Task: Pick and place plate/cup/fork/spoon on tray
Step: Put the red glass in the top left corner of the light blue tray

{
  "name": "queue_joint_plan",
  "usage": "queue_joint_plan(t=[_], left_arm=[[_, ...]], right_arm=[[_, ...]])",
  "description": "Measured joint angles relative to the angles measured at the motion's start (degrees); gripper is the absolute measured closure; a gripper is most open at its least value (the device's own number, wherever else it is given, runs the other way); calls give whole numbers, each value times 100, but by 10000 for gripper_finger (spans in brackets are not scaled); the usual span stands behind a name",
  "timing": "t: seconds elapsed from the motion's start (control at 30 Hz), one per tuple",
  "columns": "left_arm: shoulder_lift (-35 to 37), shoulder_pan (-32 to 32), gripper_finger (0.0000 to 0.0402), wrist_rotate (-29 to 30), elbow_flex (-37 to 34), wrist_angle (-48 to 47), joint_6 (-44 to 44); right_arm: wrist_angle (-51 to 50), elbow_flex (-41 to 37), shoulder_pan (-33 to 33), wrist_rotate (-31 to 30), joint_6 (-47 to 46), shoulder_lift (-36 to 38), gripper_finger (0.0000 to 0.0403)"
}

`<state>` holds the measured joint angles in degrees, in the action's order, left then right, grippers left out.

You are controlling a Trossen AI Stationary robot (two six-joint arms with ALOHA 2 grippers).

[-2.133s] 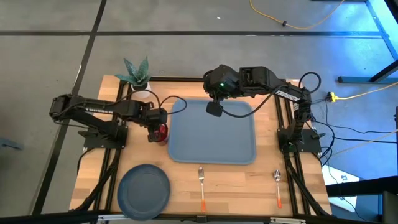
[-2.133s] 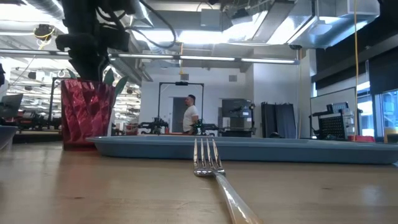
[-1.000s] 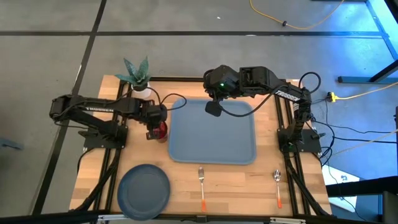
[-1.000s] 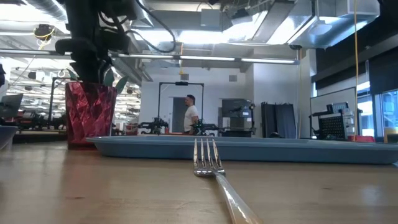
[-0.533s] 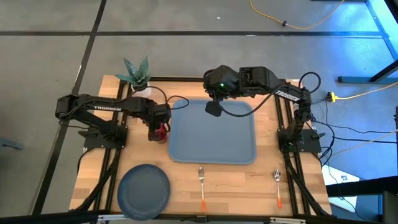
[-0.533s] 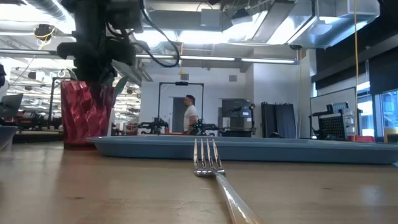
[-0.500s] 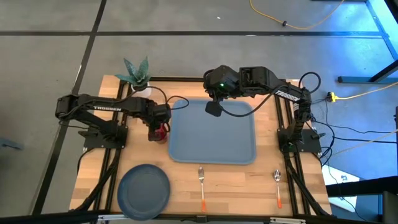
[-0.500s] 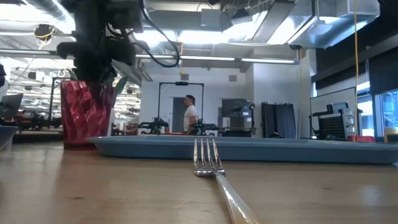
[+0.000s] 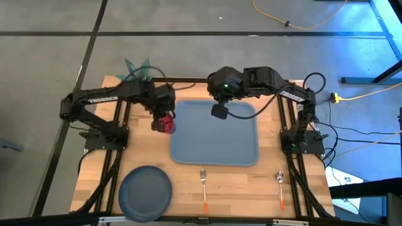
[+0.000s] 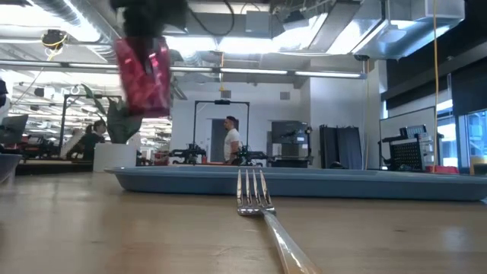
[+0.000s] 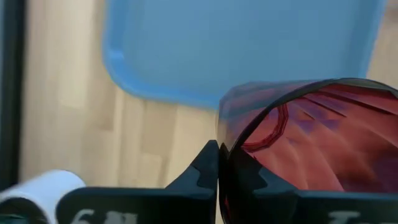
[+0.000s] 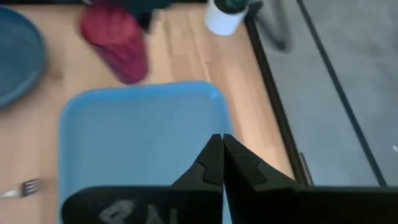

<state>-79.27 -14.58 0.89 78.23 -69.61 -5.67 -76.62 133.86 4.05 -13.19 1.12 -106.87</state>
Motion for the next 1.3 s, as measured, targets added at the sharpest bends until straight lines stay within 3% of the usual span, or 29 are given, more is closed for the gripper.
queue_joint_plan(t=[0.3,0.67,0.83,1.13,1.3], left_arm=[[-1452,-559,399,-289,1175,-77,-1158],[-2721,-1000,399,-296,1443,297,-1897],[-2921,-1102,399,-234,1452,800,-2047],[-2922,-1367,399,-229,1441,829,-2204],[-2922,-1430,399,-559,1252,890,-2208]], right_arm=[[-337,2,-11,1095,67,261,402],[-606,2,-13,1136,88,271,402],[-607,2,-13,1136,90,271,402],[-610,2,-13,1134,110,271,397],[-610,2,-13,1134,112,271,397]])
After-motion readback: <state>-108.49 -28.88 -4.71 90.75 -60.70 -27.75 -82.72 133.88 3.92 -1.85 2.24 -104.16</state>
